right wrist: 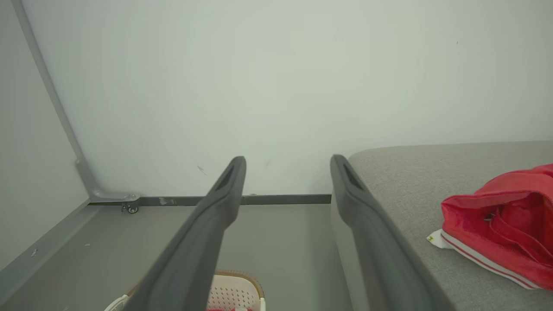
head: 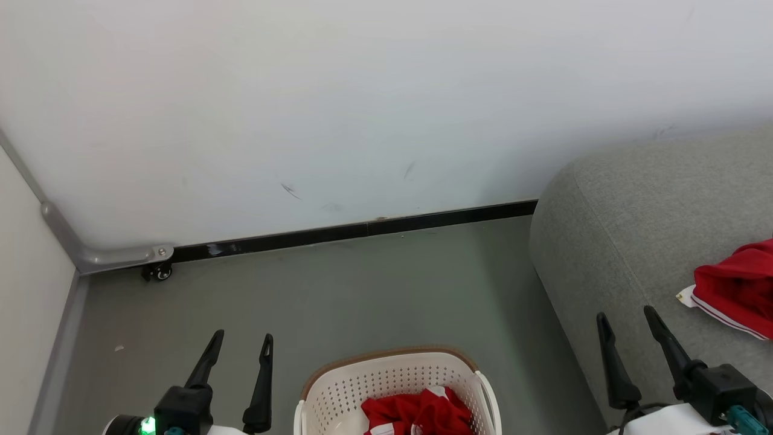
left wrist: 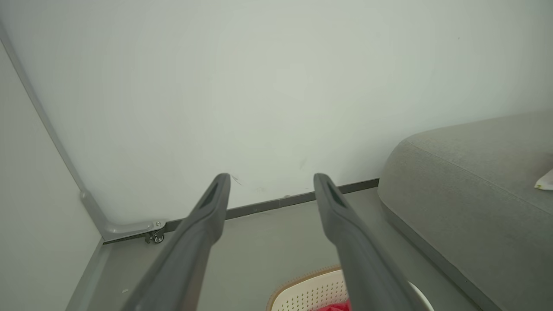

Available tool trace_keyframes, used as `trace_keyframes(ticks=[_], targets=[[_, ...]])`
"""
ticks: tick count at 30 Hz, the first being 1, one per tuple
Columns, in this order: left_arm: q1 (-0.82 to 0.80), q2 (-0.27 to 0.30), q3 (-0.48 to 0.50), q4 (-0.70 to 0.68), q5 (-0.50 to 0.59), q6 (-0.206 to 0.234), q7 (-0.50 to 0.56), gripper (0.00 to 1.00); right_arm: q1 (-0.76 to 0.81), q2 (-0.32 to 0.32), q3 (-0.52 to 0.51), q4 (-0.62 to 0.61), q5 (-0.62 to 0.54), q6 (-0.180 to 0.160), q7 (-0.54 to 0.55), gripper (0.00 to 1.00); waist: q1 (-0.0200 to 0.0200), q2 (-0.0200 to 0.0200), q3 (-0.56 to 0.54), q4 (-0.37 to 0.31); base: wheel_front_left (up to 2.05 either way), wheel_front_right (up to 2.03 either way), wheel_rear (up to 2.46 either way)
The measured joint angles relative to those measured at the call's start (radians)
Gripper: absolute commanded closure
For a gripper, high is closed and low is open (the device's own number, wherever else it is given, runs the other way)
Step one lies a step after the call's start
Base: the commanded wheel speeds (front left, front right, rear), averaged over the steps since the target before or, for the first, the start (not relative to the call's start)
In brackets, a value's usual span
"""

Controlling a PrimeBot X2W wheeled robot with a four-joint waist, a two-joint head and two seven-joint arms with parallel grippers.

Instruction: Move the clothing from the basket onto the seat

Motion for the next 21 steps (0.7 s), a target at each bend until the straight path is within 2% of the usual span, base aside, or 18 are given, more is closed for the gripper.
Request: trace_keyframes(ticks=[21], targets=[[0.0,-0.016,0.028,-0.024,0.04,0.023,0.0,0.0,0.032,0.004,-0.019,-0.048,0.038,0.0,0.055,0.0,0.0,0.0,0.04,0.027,0.0,0.0,0.0]])
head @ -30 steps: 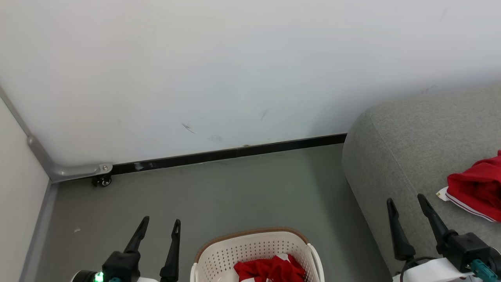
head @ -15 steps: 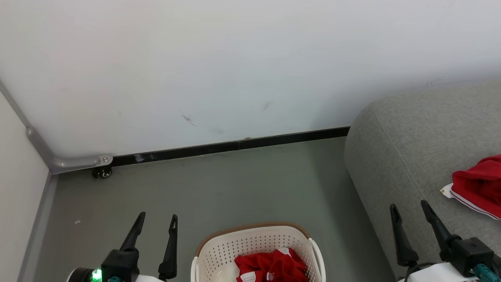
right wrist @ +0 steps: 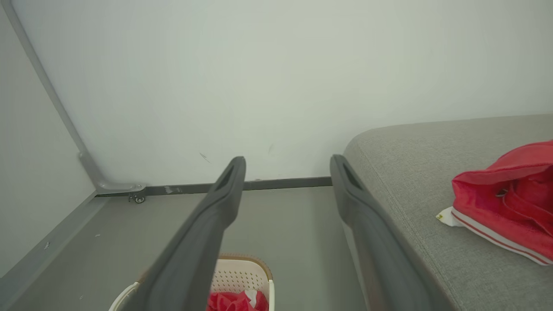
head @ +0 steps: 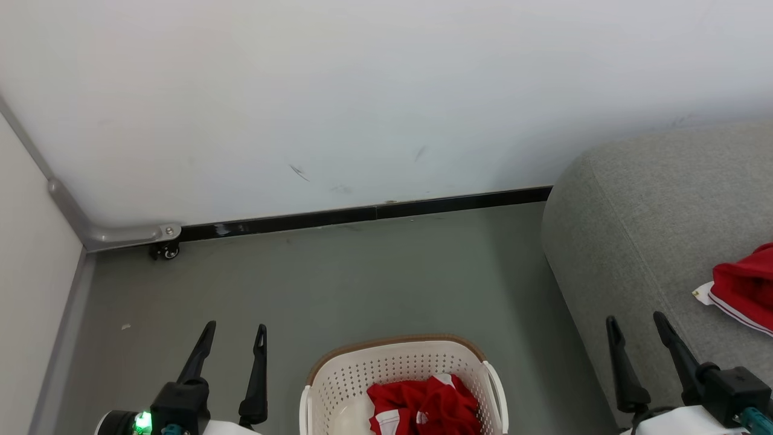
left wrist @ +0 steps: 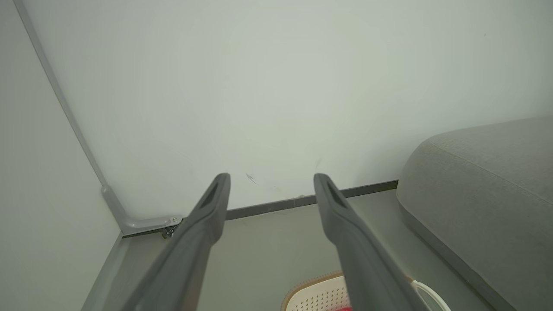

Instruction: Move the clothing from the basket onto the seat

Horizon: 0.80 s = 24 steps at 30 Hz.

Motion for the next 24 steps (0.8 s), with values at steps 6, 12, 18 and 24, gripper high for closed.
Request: trace_keyframes(ticks=[6,12,18,24], targets=[[0.0,-0.006,0.007,-0.003,0.005,0.005,0.0,0.0,0.0,0.0,0.001,-0.005,0.018,0.0,0.009,0.0,0.0,0.0,0.007,0.007,0.0,0.0,0.0],[0.0,-0.012,0.015,-0.005,0.014,0.005,0.0,0.0,0.0,0.0,0.004,-0.011,0.027,0.0,0.009,0.0,0.0,0.0,0.012,0.009,0.0,0.0,0.0],[0.0,-0.015,0.021,-0.01,0.021,0.005,0.0,0.0,0.0,0.0,0.004,-0.015,0.035,0.0,0.018,0.0,0.0,0.0,0.018,0.011,0.0,0.0,0.0],[0.0,-0.018,0.027,-0.014,0.03,0.005,0.0,0.0,0.0,0.0,0.004,-0.024,0.037,0.0,0.018,0.0,0.0,0.0,0.024,0.015,0.0,0.0,0.0]])
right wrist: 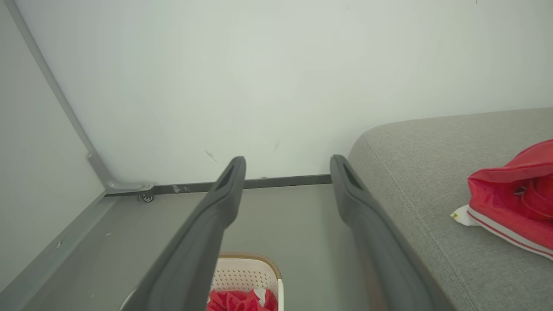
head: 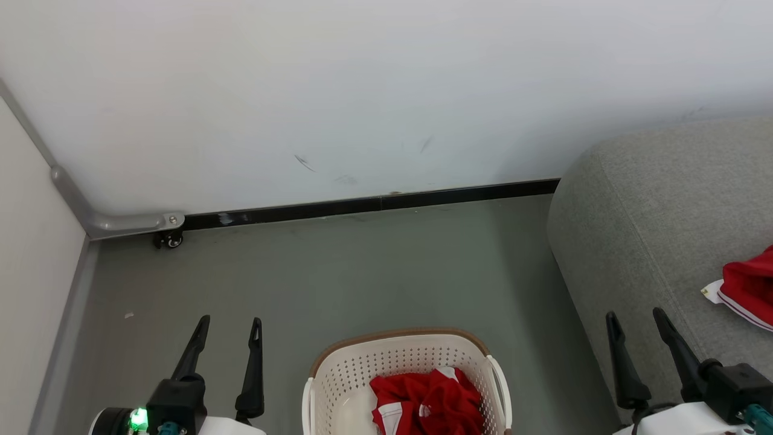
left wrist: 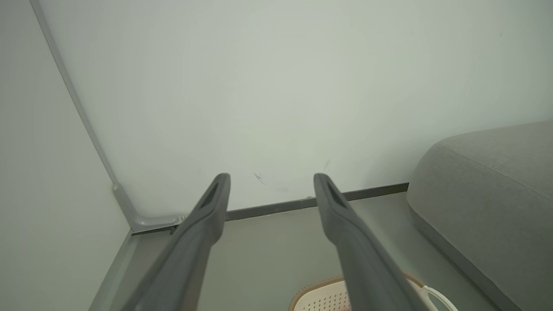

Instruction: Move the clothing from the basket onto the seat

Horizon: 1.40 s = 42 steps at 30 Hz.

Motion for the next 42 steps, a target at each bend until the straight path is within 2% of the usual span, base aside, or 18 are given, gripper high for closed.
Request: trace_keyframes(ticks=[10,21,28,42], targets=[[-0.003,0.009,0.003,0.002,0.018,-0.012,0.0,0.0,0.0,0.0,0.003,-0.021,-0.003,0.0,0.0,0.0,0.0,0.0,0.016,-0.003,0.0,0.0,0.0],[-0.078,0.02,-0.059,0.034,0.049,-0.079,0.0,0.0,0.0,0.002,-0.017,-0.057,-0.014,0.0,0.0,0.0,0.0,0.0,0.056,-0.022,0.0,0.0,0.0],[-0.137,-0.007,-0.118,0.087,0.063,-0.121,0.0,0.0,0.0,0.003,-0.052,-0.082,-0.025,0.0,0.0,0.0,0.0001,0.0,0.094,-0.041,0.0,0.0,0.0],[-0.261,-0.044,-0.203,0.233,0.112,-0.178,0.0,0.0,-0.003,0.003,-0.081,-0.14,-0.043,0.0,-0.002,0.0,0.0,0.0,0.191,-0.088,0.0,0.0,0.0]])
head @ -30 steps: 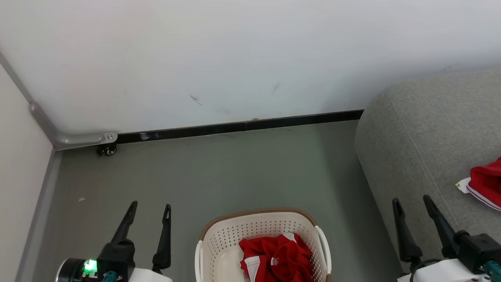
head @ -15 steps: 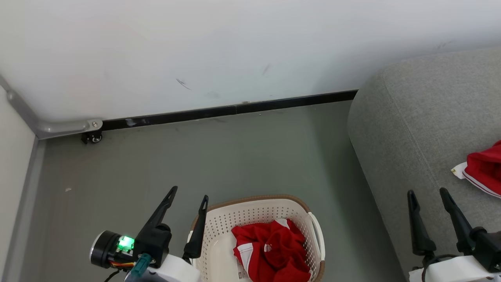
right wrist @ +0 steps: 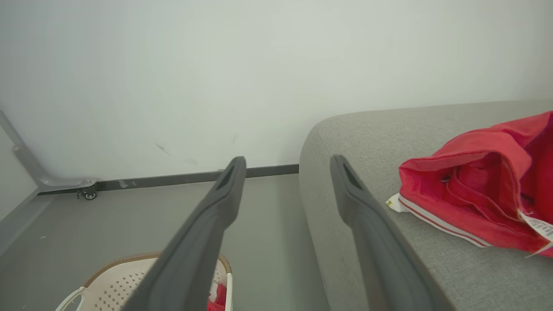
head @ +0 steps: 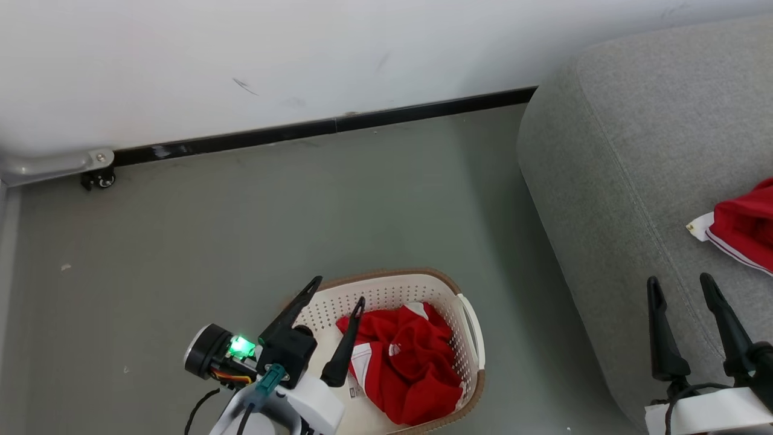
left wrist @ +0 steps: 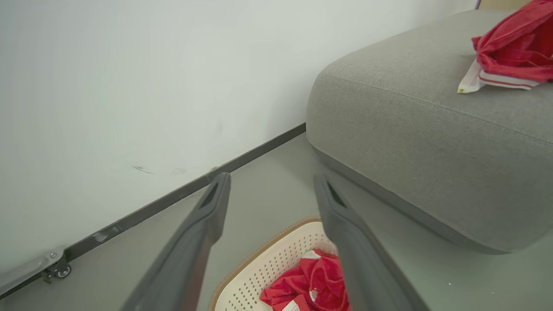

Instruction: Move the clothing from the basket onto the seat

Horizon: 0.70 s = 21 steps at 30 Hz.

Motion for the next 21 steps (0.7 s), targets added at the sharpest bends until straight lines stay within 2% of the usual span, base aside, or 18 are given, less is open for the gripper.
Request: trace_keyframes(ticks=[6,21], targets=[[-0.04,-0.021,-0.035,0.066,0.029,-0.021,0.001,0.0,-0.005,0.0,-0.004,-0.018,0.0,0.0,-0.002,0.0,0.0,0.0,0.054,-0.023,0.0,0.0,0.0],[-0.151,-0.042,-0.088,0.201,0.077,-0.035,0.002,0.0,-0.101,0.0,-0.01,-0.05,0.009,0.0,-0.021,0.0,0.0,0.0,0.192,-0.072,0.0,0.0,0.0]])
